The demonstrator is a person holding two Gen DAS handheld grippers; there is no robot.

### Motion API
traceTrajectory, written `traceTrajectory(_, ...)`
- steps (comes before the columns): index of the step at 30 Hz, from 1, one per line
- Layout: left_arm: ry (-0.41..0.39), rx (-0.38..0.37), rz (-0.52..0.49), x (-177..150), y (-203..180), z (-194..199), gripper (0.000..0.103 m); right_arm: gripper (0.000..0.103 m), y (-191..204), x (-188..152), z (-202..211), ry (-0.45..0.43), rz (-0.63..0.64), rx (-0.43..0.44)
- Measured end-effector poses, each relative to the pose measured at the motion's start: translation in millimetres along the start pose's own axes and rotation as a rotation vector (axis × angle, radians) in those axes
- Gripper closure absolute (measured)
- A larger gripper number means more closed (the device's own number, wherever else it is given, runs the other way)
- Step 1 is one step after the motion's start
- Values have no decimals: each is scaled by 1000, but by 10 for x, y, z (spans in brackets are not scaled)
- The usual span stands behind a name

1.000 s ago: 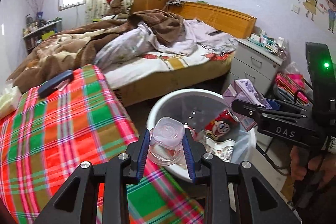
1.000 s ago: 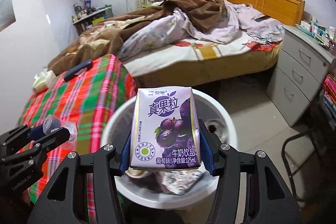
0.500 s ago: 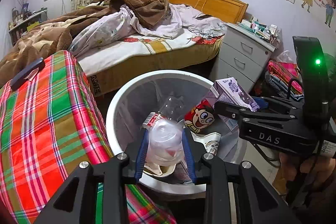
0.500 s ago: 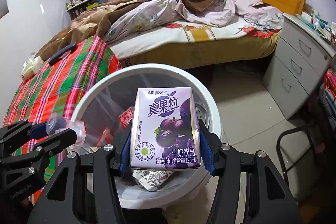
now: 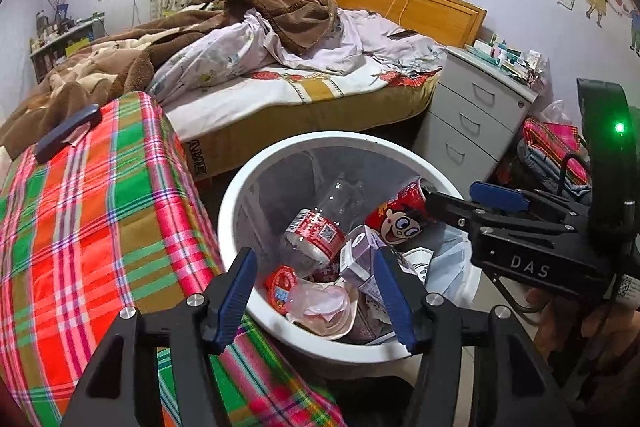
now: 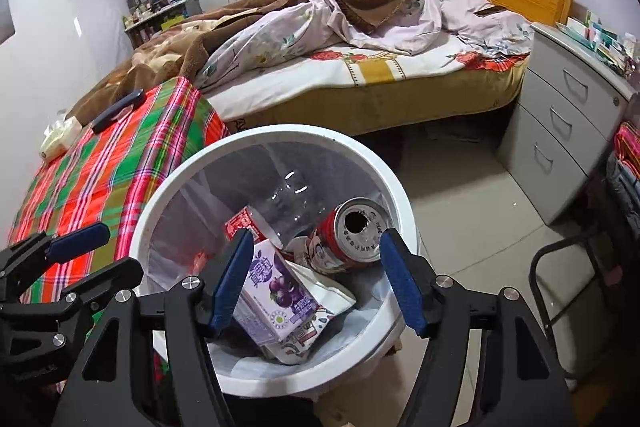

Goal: Collect trash

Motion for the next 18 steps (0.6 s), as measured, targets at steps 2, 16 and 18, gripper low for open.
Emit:
traceTrajectory(2, -7, 11, 5, -26, 12, 59, 43, 36, 2, -10, 49, -14, -12, 10)
traceTrajectory(16, -101, 189, 63, -390, 90, 816, 43, 36, 278, -343, 535, -148, 21, 74)
traceTrajectory(18, -110, 216, 72, -498, 97, 919, 43, 36, 334, -433, 617, -164, 29, 107)
Point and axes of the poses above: each gripper's, at about its wrist camera, not at the fingertips, and z roughly against the way its jaws point, y to its left, x to its top, the point moved 2 cm from there along -z, roughly the way its jaws point, and after that the axes turned 10 degrees about -z, right-handed, at the moved point
